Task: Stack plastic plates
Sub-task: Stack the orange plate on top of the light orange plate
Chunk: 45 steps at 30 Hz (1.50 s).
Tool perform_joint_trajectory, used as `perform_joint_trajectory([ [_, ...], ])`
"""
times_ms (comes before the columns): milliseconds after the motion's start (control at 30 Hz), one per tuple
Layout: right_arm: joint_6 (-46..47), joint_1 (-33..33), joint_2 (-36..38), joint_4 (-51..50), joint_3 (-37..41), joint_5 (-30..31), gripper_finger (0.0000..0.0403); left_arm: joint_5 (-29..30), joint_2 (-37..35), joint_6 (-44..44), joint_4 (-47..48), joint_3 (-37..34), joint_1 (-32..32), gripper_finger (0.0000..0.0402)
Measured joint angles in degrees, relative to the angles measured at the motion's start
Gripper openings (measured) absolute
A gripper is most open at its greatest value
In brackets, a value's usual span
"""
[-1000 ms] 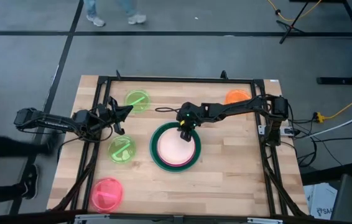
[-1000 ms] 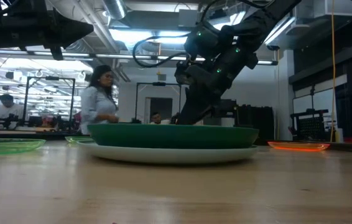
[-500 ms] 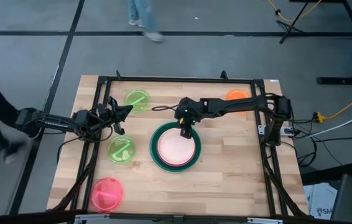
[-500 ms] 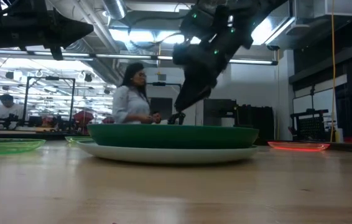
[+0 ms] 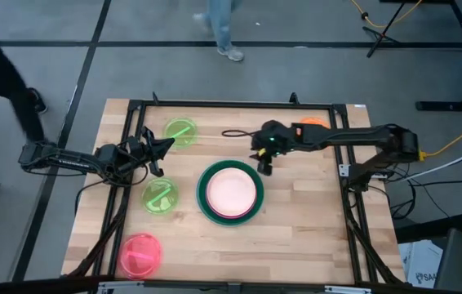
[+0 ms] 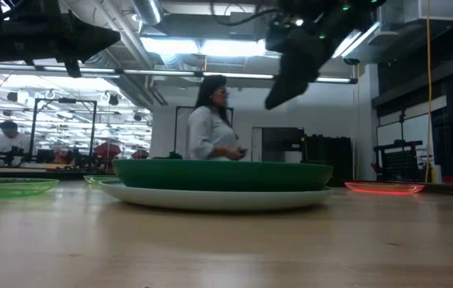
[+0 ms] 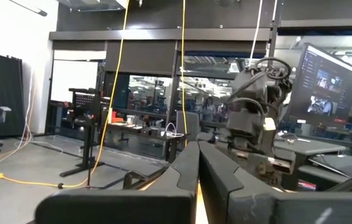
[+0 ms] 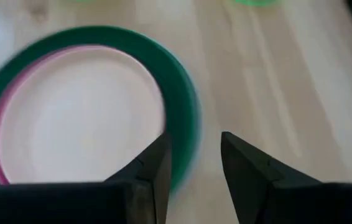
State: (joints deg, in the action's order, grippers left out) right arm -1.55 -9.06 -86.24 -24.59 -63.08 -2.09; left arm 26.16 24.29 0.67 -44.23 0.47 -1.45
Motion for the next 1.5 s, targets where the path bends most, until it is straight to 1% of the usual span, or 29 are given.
perform_joint_trajectory([
  [167, 2.82, 0.02, 6.43, -5.36, 3.70, 6.01, 0.0129, -0.05, 0.01, 0.00, 0.01, 0.00, -0.01, 0.0004],
  [300, 5.66, 0.02, 9.38, -11.05, 5.82, 11.49, 0.0129, -0.07, 0.02, -0.02, 0.04, 0.00, -0.02, 0.0004],
  [467, 7.77, 0.02, 10.03, -15.40, 9.50, 17.45, 0.0129, 0.25, 0.00, 0.03, -0.22, 0.00, 0.00, 0.0004],
  [667, 9.62, -1.05, 10.03, -15.96, 14.56, 22.41, 0.0129, 0.32, 0.01, 0.06, -0.24, 0.00, 0.00, 0.0004],
  [1033, 11.72, -12.09, 10.03, -13.83, 21.09, 22.66, 0.0129, 0.39, 0.00, 1.03, -0.55, 0.00, 0.07, 0.0004],
  [1300, 11.72, -16.73, 10.01, -9.73, 22.84, 22.06, 0.0129, 0.41, 0.00, 1.09, -0.66, 0.00, 0.07, 0.0004],
  [1500, 13.94, -19.90, 9.07, -8.44, 23.11, 21.01, 0.0129, 0.40, 0.00, 1.09, -0.73, 0.00, 0.07, 0.0004],
])
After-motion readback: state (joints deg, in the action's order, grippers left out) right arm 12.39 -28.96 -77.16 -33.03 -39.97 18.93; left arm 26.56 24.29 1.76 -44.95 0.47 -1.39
